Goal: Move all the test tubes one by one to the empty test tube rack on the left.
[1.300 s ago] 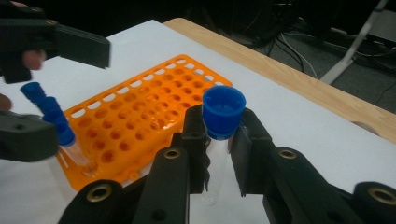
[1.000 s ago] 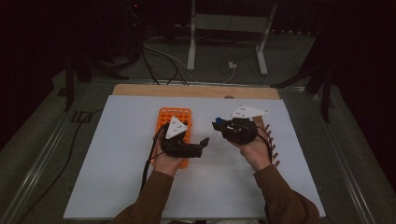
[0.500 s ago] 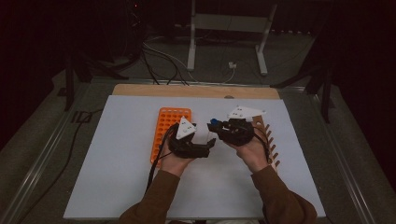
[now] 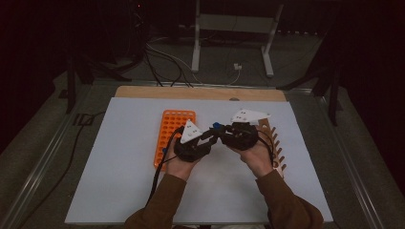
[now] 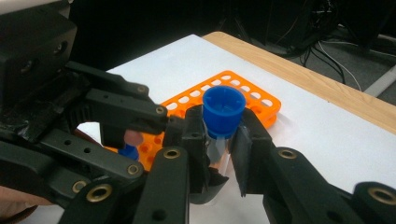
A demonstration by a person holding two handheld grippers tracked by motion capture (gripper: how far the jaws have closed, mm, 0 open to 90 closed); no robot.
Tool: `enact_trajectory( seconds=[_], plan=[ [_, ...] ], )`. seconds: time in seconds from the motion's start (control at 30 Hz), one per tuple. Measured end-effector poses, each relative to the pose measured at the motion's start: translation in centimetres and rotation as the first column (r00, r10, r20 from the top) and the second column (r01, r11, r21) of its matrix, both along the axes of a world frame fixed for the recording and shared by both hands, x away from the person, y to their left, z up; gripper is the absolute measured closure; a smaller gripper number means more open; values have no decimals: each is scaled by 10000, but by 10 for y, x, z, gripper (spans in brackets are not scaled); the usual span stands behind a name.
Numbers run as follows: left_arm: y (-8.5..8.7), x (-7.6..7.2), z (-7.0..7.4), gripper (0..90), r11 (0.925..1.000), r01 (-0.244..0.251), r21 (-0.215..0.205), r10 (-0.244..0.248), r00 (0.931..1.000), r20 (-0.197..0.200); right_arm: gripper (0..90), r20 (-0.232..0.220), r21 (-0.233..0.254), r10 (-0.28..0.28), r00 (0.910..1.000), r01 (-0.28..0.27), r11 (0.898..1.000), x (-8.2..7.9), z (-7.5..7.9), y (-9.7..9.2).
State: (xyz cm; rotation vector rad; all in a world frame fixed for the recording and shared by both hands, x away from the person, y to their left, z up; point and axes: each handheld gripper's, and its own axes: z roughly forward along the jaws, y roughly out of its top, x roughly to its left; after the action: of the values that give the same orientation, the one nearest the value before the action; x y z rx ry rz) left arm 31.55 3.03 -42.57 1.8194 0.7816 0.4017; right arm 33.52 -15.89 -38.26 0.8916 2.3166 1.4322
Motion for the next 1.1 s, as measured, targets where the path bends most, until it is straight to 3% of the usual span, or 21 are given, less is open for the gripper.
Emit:
enact_trajectory(
  seconds=[0.43, 0.67, 0.93, 1.1],
  plan=[
    [-2, 0, -1, 781, 10000, 39, 6, -39, 10000, -10, 757, -79, -10, 52, 10000, -52, 10000, 1, -1, -1],
    [6, 3, 1, 781, 9993, -380, -22, 379, 9993, -72, 496, -282, 365, 106, 9995, -96, 9993, 2, -1, -6],
    [13, 6, 2, 781, 9982, -591, -112, 589, 9981, -207, 165, -159, 533, -326, 9993, 334, 9980, 3, 0, -14],
    [17, 7, 2, 781, 9975, -689, -179, 684, 9973, -254, 80, -65, 377, -622, 9980, 624, 9973, 5, -1, -21]
  ],
)
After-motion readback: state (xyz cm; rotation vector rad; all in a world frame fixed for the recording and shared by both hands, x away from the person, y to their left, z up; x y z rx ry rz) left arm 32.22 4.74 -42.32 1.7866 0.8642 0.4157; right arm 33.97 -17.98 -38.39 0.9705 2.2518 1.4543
